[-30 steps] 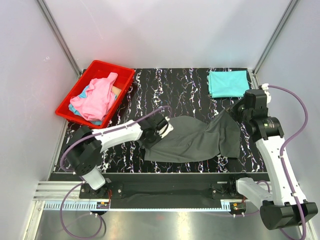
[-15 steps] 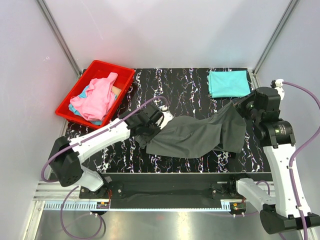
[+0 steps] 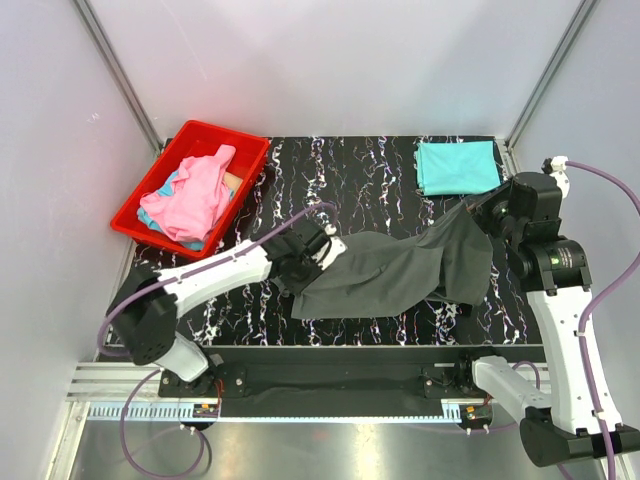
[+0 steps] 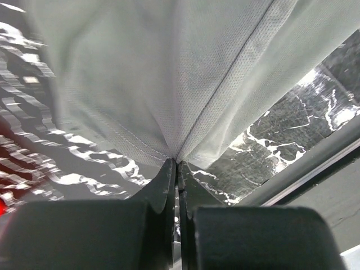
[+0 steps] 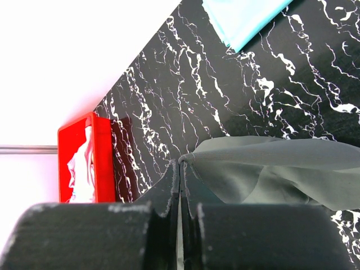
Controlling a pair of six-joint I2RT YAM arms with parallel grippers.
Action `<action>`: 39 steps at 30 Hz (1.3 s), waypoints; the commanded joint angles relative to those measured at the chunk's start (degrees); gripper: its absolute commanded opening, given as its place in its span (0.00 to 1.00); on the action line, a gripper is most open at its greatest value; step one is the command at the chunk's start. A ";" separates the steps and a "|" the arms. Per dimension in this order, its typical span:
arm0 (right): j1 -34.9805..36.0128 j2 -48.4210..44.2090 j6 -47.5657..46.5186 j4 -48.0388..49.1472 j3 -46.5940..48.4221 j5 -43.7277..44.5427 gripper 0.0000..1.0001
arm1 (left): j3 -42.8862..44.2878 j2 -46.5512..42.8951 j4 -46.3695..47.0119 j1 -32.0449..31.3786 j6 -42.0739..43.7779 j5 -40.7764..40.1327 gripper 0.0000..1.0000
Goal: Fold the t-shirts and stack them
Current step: Flatten the tshirt out
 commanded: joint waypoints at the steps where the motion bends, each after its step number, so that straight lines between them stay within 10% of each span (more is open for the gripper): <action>1: -0.28 -0.41 -0.16 2.84 -0.62 -0.49 0.00 | -1.17 2.66 5.32 -0.27 -0.59 3.49 0.06; 25: -0.37 -0.67 -0.16 3.90 -2.47 -1.54 0.00 | -6.53 2.76 6.99 -0.27 1.17 -1.60 0.42; 31: -0.37 -0.67 -0.07 3.98 -2.74 -1.63 0.00 | -6.27 3.90 7.61 -0.27 1.96 -2.04 0.37; 35: -0.28 -0.85 -0.42 3.90 -2.82 -1.19 0.00 | -6.00 3.03 7.79 -0.27 1.87 -3.97 0.04; 39: -0.28 0.12 -1.39 3.29 -1.25 0.30 0.00 | -0.66 0.57 3.15 -0.45 0.38 -7.31 0.00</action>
